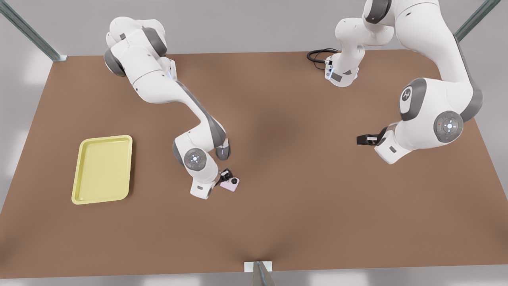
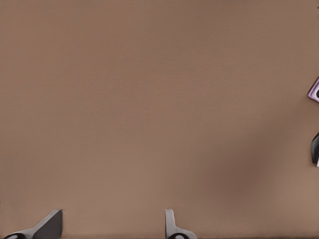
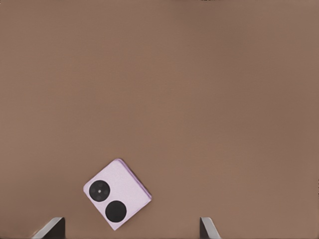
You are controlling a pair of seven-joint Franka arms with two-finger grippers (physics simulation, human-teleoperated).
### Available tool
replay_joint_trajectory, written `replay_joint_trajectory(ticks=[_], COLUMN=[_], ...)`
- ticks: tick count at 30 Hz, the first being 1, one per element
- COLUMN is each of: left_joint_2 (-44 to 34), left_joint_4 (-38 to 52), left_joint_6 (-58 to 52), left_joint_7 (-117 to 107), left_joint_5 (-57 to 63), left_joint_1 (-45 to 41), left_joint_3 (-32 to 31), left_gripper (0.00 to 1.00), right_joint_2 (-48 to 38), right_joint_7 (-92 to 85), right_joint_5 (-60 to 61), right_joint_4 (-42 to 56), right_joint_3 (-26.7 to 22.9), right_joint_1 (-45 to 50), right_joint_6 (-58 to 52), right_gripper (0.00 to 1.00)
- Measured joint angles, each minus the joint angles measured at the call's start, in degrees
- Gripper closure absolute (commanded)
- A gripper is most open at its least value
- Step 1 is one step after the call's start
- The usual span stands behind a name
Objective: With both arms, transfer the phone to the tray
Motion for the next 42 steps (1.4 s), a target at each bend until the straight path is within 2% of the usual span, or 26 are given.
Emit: replay_joint_trajectory(ticks=[6, 9, 20, 26, 37, 42], left_joint_2=[0.8, 1.2, 1.6, 2.2, 2.6, 2.9], left_joint_4=[0.0, 0.1, 0.2, 1.6, 1.5, 1.4], left_joint_6=[-0.3, -0.4, -0.5, 0.6, 1.5, 1.5], left_joint_7=[4.5, 6.3, 10.6, 12.0, 13.7, 14.2], left_joint_5=[-0.1, -0.1, -0.1, -0.3, -0.3, -0.3], left_joint_1=[0.0, 0.0, 0.0, 0.0, 0.0, 0.0], left_joint_3=[0.1, 0.1, 0.1, 0.1, 0.1, 0.2], left_gripper=[0.0, 0.0, 0.0, 0.0, 0.0, 0.0], right_joint_2=[3.0, 1.9, 1.5, 3.5, 8.7, 11.0], right_joint_7=[-29.4, -35.6, -22.6, -16.7, -13.3, -14.9], right_joint_5=[0.2, -0.1, -1.9, -2.3, -6.4, -6.5], right_joint_4=[-1.5, -1.6, -1.6, -4.0, -2.9, 1.7], right_joint_3=[-1.8, -1.6, -0.2, 2.2, 2.1, 2.1], right_joint_1=[0.2, 0.2, 1.8, 2.8, 3.1, 3.1], right_joint_6=[7.1, 7.8, 2.9, 3.3, 5.9, 7.3], right_gripper=[0.0, 0.0, 0.0, 0.0, 0.0, 0.0])
